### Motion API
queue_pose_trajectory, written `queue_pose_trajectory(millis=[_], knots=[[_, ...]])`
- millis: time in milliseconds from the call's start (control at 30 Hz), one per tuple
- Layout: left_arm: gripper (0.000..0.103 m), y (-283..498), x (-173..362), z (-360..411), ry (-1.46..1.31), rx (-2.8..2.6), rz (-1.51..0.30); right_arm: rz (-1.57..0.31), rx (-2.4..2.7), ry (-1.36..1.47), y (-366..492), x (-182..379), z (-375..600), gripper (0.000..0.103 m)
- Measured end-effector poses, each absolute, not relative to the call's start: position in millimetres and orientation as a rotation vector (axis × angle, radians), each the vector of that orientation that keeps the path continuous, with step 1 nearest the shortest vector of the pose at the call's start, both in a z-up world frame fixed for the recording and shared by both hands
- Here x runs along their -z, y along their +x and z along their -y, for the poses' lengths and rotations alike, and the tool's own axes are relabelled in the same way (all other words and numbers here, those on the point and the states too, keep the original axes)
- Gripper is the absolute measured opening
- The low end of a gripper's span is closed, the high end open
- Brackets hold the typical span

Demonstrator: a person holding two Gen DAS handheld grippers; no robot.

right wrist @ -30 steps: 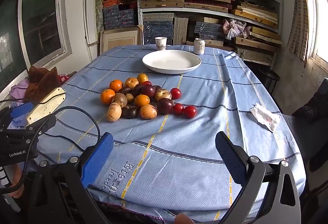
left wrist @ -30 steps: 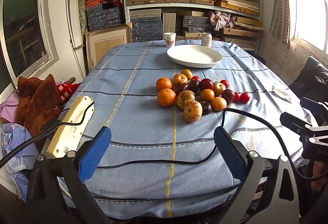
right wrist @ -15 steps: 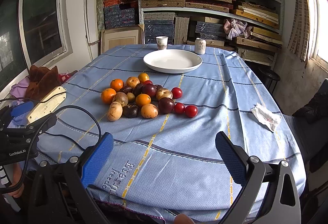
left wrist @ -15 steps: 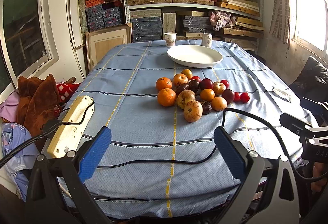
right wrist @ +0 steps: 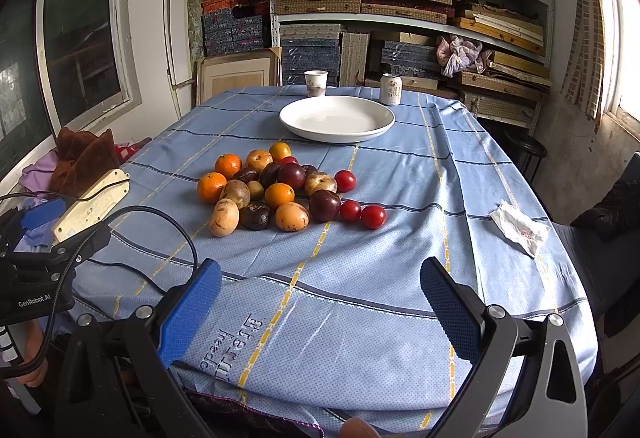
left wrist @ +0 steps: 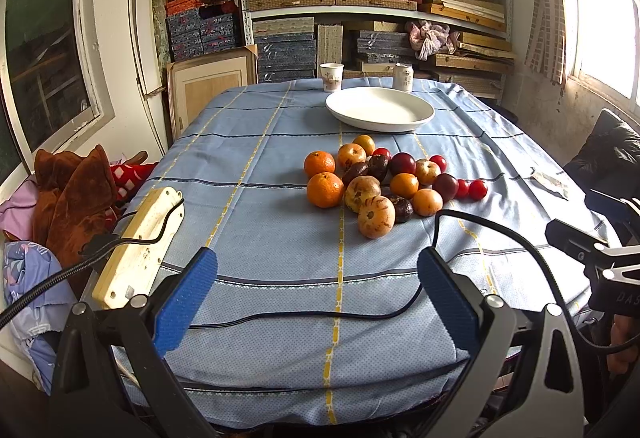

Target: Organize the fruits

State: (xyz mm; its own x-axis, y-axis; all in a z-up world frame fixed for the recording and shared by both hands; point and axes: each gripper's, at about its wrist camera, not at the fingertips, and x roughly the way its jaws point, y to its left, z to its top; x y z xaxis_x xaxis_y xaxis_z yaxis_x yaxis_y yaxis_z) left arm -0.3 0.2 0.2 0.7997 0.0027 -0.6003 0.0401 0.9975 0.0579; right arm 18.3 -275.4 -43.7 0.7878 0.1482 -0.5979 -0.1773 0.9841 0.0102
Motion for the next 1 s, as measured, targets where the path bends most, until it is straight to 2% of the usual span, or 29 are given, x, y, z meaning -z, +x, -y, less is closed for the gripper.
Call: queue_pose_trajectory(millis=[1000], knots=[[0.098,-0.2,-0.2,-0.2,0.070,0.020,-0.643,-0.642,-0.176,-0.047,20.1,44.2,276.2,0.100]])
